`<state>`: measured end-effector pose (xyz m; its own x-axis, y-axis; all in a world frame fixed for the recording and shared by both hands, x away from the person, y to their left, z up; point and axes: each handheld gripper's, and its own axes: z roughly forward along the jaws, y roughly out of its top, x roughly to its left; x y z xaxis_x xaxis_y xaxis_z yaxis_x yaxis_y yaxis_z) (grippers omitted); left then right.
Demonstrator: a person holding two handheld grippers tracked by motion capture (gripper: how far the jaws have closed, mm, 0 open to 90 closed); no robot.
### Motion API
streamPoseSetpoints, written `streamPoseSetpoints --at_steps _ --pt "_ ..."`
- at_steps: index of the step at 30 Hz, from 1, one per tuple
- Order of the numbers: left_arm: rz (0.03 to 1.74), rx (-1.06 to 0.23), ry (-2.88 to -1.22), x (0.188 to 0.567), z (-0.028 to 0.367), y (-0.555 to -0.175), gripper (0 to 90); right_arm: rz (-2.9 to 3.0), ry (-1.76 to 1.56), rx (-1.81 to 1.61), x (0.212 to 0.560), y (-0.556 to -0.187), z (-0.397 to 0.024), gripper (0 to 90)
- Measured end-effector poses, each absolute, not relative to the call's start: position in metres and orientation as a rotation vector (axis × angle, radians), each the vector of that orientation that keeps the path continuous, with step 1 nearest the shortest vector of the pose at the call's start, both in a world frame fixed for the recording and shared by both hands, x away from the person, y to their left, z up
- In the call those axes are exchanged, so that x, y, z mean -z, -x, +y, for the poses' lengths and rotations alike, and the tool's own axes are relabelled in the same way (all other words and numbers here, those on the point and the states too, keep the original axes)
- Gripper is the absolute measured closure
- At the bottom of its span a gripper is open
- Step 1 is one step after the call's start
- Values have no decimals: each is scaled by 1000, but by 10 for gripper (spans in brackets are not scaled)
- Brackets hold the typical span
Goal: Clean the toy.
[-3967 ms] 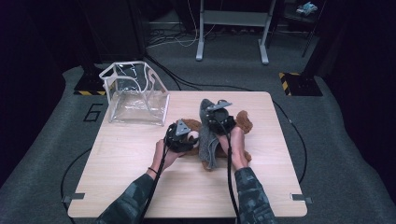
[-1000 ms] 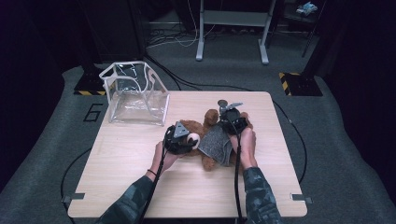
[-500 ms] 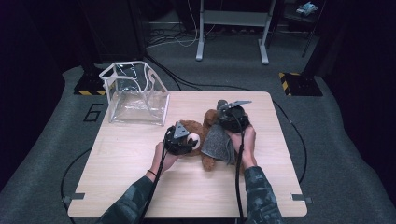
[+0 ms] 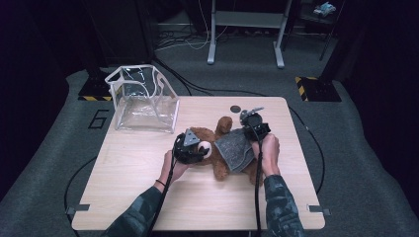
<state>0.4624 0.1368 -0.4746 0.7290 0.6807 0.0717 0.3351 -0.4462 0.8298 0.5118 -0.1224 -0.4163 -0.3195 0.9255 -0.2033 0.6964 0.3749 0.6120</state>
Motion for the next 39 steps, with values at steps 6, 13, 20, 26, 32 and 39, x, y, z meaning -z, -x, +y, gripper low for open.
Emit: streamPoseSetpoints --at_steps 6,13,20,26,32,39 --pt "770 -506 -2062 475 137 -463 483 2058 -1448 -704 412 -508 -137 774" --pt "772 -508 -2065 475 136 -462 483 2167 -1362 -820 409 -507 -106 773" --pt "770 -502 -2068 474 136 -462 483 2093 -1475 -716 420 -515 -140 775" --pt "764 -508 -2076 474 137 -463 483 2042 -1538 -590 426 -513 -168 774" --pt "767 -504 -2075 474 137 -463 483 1959 -1619 -481 428 -507 -197 773" --pt "768 -513 -2073 474 136 -462 483 1933 -1632 -652 418 -486 -207 773"
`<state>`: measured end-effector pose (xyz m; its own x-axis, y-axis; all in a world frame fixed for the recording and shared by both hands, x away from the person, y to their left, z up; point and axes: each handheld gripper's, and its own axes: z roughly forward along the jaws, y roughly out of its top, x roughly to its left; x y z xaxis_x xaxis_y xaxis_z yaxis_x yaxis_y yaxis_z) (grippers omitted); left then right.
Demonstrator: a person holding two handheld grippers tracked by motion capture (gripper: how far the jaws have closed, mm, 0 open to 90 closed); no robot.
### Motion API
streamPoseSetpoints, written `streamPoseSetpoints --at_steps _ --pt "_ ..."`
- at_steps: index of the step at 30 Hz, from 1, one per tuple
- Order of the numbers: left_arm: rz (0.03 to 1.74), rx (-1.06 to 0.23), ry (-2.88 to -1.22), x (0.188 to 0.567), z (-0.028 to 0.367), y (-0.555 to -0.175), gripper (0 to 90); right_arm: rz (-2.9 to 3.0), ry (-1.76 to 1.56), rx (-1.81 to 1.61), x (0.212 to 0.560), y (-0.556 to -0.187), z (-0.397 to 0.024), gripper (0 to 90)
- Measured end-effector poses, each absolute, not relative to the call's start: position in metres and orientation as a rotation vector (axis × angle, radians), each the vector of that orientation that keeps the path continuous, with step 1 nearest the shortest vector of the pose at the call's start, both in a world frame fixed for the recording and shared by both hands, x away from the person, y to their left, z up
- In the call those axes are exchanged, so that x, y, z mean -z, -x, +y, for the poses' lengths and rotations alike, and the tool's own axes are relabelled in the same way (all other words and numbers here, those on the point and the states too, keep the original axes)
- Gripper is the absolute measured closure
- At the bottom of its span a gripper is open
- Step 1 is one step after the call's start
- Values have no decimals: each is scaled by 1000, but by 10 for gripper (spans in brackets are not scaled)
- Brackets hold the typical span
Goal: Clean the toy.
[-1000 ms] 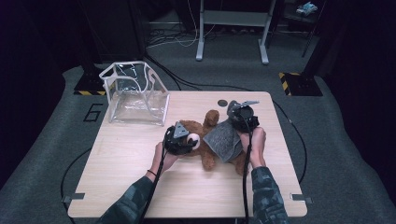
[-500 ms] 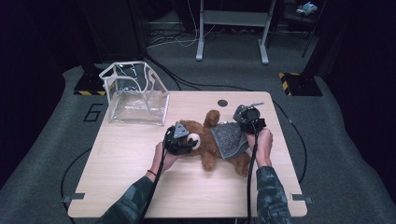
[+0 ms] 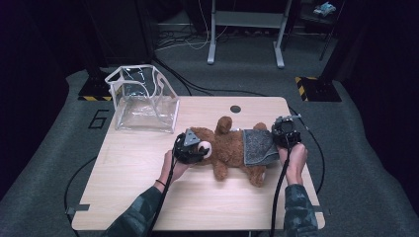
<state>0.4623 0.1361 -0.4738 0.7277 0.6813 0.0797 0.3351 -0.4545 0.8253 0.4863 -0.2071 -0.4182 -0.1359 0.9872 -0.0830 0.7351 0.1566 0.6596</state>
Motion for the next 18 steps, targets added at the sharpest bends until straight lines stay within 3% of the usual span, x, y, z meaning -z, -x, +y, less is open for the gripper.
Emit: streamPoseSetpoints --at_steps 10,18 --pt "768 -513 -2073 474 136 -462 482 2043 -1399 -1005 387 -469 -154 770" --pt "769 -513 -2069 474 136 -462 483 2124 -1470 -826 424 -484 -136 771"
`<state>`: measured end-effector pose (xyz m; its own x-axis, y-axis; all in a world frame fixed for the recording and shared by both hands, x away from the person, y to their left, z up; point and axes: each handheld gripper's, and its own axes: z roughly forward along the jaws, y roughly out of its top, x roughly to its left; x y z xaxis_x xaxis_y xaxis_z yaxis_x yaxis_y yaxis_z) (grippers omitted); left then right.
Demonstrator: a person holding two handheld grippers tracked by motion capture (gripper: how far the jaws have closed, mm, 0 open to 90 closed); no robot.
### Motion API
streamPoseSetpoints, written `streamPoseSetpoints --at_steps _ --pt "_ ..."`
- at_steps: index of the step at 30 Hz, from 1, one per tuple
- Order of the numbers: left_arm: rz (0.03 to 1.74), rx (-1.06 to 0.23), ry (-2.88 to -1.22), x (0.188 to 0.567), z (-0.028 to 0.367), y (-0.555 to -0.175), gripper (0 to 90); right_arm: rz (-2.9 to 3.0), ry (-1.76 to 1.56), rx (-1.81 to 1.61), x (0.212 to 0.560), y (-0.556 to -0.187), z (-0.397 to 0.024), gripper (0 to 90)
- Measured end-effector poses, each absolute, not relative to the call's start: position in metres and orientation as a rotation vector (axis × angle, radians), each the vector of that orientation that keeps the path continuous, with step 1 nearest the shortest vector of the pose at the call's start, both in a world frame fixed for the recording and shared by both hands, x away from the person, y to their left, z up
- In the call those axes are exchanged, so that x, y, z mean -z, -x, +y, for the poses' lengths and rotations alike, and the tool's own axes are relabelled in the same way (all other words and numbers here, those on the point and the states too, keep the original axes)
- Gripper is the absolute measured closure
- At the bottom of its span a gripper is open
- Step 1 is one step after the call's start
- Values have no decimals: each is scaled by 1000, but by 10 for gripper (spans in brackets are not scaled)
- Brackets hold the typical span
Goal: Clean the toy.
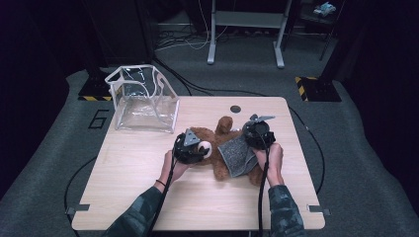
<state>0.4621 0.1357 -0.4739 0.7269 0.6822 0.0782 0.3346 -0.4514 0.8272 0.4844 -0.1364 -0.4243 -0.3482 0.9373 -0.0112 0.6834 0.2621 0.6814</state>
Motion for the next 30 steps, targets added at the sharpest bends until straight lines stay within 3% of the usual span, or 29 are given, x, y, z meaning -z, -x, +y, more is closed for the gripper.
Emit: streamPoseSetpoints --at_steps 4,7,10,15,19,27,30 --pt "773 -507 -2067 474 137 -462 483 2115 -1403 -993 408 -471 -126 771" --pt "774 -512 -2076 473 136 -461 483 2211 -1277 -1022 402 -460 -92 769" --pt "773 -512 -2079 473 136 -461 483 2274 -1200 -973 414 -461 -56 765" --pt "774 -507 -2075 474 137 -462 483 2289 -1169 -878 435 -470 -29 770" --pt "770 -497 -2073 474 138 -462 484 2257 -1196 -837 429 -468 -47 778" --pt "771 -498 -2069 474 138 -463 484 2063 -1429 -815 428 -469 -129 781" --pt "772 -501 -2078 473 137 -462 483 2043 -1445 -785 433 -466 -137 781"
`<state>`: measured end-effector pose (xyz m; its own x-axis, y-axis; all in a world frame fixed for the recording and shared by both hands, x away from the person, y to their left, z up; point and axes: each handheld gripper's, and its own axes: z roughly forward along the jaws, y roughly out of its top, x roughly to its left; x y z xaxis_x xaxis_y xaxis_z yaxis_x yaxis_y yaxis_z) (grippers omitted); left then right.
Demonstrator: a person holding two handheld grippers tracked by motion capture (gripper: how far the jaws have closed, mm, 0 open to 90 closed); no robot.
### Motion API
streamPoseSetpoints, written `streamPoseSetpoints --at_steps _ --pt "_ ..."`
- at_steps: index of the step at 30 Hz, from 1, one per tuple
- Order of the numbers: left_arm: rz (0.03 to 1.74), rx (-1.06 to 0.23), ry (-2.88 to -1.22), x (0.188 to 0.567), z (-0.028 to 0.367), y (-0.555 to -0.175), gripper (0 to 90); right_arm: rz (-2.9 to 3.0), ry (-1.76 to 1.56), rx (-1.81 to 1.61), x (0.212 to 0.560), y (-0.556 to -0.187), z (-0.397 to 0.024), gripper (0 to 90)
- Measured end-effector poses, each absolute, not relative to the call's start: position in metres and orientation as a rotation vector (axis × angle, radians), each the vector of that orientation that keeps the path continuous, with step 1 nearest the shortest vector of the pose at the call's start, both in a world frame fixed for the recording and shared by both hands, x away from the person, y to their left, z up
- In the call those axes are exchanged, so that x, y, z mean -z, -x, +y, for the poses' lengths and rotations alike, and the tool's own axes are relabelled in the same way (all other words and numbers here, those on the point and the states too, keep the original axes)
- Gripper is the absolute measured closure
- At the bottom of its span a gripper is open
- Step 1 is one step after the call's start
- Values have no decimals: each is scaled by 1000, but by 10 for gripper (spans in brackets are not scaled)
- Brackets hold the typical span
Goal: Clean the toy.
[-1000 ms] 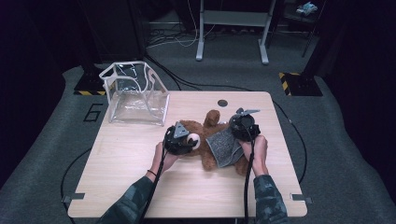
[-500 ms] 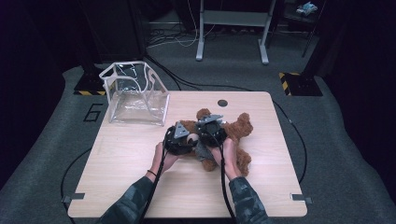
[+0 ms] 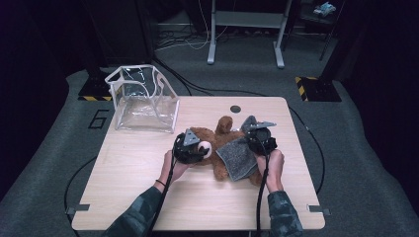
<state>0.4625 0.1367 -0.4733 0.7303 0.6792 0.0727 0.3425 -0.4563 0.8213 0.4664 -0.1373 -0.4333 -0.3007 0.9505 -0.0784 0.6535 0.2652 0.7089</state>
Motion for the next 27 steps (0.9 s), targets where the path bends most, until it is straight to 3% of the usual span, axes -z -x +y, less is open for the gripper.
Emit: streamPoseSetpoints --at_steps 4,7,13,27 --pt "773 -498 -2076 474 137 -463 483 2036 -1375 -894 422 -452 -124 780" --pt "777 -506 -2076 473 136 -462 483 2087 -1249 -989 414 -440 -92 779" --pt "774 -496 -2077 473 137 -463 483 2228 -1173 -900 439 -446 -35 778" --pt "769 -486 -2074 474 138 -464 483 2111 -1314 -908 438 -432 -109 783"
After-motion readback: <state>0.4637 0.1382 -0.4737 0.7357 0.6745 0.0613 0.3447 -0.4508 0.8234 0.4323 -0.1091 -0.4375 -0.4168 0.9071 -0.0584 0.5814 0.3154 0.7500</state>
